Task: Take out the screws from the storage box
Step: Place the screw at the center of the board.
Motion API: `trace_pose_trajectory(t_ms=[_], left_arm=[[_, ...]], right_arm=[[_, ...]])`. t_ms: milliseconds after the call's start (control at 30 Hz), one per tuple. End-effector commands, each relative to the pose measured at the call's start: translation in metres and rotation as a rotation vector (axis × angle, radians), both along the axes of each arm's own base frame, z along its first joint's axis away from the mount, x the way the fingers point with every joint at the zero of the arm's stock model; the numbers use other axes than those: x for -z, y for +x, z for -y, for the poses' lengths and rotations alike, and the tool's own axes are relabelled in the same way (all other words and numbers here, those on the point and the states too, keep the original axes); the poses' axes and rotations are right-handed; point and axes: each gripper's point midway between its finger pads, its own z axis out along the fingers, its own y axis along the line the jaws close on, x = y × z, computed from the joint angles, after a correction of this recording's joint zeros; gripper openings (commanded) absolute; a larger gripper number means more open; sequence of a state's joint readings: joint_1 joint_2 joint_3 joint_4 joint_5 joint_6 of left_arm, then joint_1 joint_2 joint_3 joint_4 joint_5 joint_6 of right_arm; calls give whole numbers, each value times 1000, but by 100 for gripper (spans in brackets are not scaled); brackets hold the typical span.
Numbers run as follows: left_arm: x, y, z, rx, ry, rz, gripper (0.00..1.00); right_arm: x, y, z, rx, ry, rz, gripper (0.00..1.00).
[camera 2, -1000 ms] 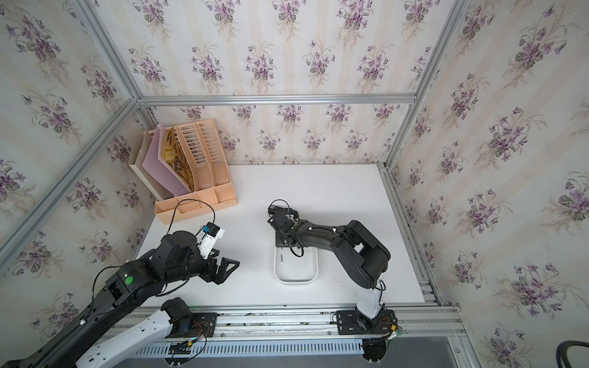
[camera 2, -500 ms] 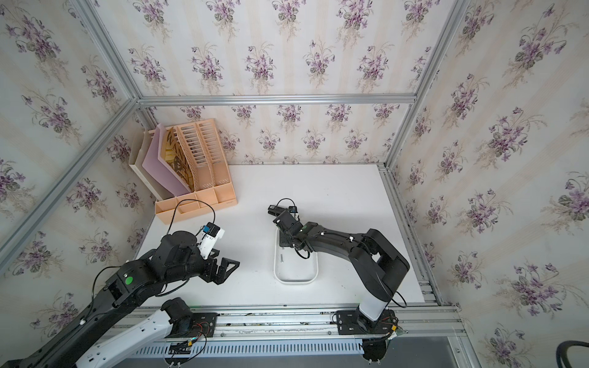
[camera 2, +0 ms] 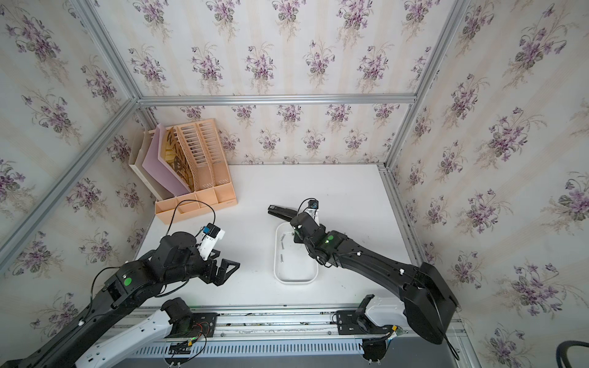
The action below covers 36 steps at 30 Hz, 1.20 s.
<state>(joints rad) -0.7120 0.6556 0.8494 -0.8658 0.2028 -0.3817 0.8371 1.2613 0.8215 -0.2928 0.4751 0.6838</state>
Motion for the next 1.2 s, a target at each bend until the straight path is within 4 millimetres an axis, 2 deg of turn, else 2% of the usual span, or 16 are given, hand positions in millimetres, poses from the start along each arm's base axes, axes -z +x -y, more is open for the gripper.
trace_pose_trajectory(t_ms=[0, 100, 267, 567, 600, 767, 900, 1167], left_arm=[[-1, 2, 2, -3, -4, 2, 99], [-1, 3, 2, -2, -5, 4, 99], [-1, 3, 1, -3, -3, 7, 99], [-3, 2, 2, -2, -8, 10, 99], [-2, 2, 1, -3, -5, 8, 99], [-3, 2, 1, -3, -9, 11, 99], [-3, 2, 1, -1, -10, 10, 99], [-4, 2, 1, -1, -12, 11, 99]], right_arm=[[-4, 3, 48, 182, -65, 44, 0], [11, 6, 72, 246, -44, -11, 0], [45, 13, 90, 280, 6, -146, 0], [79, 16, 81, 254, -36, -272, 0], [83, 20, 92, 287, -32, -291, 0], [105, 21, 83, 249, -18, -370, 0], [113, 21, 81, 244, -30, -397, 0], [115, 22, 81, 242, -36, -406, 0]])
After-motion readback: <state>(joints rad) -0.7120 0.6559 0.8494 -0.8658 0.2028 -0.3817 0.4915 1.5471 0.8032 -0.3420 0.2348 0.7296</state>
